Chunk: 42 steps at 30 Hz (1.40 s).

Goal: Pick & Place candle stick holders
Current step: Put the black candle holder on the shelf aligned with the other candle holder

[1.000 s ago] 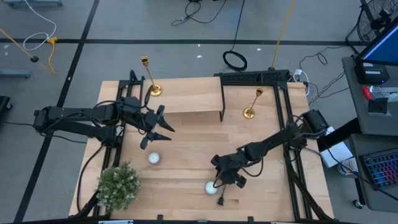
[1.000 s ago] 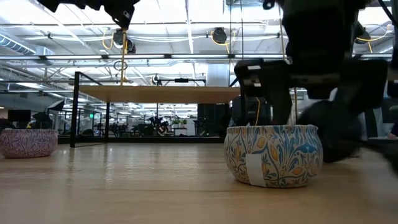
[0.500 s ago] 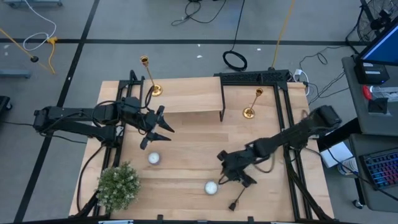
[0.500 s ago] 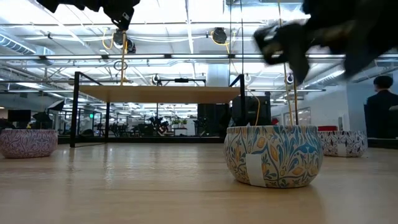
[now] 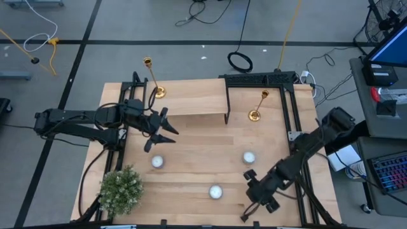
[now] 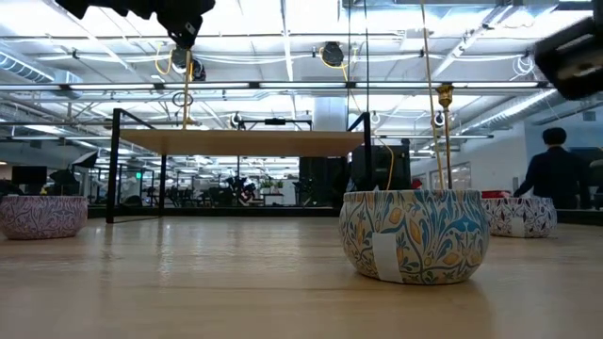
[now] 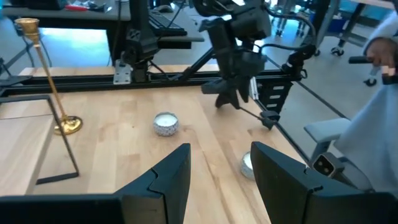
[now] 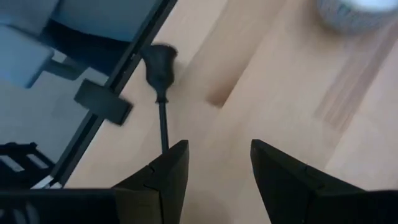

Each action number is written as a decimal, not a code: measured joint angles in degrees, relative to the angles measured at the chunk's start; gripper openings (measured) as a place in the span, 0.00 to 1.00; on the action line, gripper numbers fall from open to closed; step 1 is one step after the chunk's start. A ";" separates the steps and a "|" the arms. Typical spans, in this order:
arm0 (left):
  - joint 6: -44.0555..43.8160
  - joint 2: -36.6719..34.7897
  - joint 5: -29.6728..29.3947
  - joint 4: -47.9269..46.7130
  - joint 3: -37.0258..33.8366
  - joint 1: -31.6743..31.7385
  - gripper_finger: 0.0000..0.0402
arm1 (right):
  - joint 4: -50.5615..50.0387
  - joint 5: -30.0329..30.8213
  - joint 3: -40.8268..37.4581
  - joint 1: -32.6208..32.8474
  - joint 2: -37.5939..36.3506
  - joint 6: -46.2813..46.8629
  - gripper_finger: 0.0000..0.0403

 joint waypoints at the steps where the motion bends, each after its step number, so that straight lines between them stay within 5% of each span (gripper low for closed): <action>1: 0.05 0.00 -0.42 -0.03 0.00 0.00 0.44 | 0.00 0.65 -0.11 0.51 0.20 1.05 0.42; 15: 0.00 0.02 -2.73 -4.74 0.00 -0.04 0.44 | 12.72 11.05 -0.16 12.78 6.32 31.98 0.42; 22: -0.11 0.00 -5.28 -3.59 0.00 -0.04 0.44 | -1.15 13.46 -0.13 16.34 10.51 24.08 0.42; 28: 1.69 0.00 -8.75 -3.73 0.00 0.00 0.44 | -9.21 13.34 -0.18 15.65 8.56 26.47 0.42; 35: 7.06 0.00 -11.17 -3.81 0.00 0.02 0.44 | -13.04 22.35 -0.19 12.62 7.34 29.08 0.42; 42: 3.27 0.00 -11.17 -4.59 0.00 0.04 0.44 | -13.09 11.44 -0.19 7.05 6.20 29.59 0.42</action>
